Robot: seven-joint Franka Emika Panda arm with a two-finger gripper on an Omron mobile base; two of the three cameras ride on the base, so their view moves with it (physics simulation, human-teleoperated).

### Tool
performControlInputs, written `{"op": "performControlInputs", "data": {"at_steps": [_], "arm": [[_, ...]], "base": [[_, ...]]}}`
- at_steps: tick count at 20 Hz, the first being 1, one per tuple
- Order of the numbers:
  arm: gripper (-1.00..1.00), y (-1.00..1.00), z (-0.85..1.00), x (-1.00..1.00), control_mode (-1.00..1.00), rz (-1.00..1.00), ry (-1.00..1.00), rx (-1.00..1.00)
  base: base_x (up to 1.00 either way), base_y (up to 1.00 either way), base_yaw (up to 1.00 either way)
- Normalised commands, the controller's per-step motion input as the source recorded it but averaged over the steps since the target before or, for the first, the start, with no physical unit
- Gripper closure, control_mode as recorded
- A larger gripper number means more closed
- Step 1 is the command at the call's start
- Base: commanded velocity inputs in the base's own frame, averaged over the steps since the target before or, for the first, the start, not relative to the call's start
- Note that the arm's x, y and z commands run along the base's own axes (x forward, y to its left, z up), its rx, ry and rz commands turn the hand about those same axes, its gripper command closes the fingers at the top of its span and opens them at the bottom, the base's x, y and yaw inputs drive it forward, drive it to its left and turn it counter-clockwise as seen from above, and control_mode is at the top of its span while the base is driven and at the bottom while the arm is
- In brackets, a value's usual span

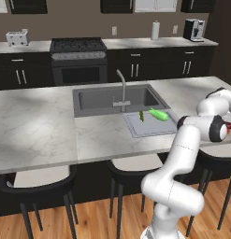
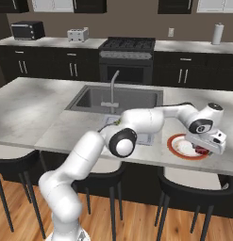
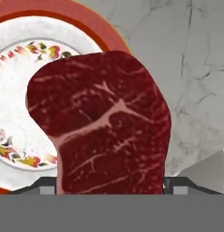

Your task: Create a steak meal by picking up the steak and asparagus from the tray and placing them on the plate. Leave the corn on the tray.

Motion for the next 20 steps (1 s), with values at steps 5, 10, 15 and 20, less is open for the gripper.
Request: {"op": "performControlInputs", "data": {"at_steps": [5, 10, 15, 20], "arm": [[1.0, 0.1, -0.09, 0.22, -1.0, 0.0, 0.0, 0.0], [1.0, 0.36, -0.05, 0.03, -1.0, 0.0, 0.0, -0.04], [1.0, 0.45, -0.18, -0.03, -1.0, 0.0, 0.0, -0.08], [-1.0, 0.35, -0.31, -0.03, -1.0, 0.0, 0.0, -0.06]], "base": [[0.0, 0.0, 0.0], [0.0, 0.0, 0.0], [0.0, 0.0, 0.0], [0.0, 0.0, 0.0]]}}
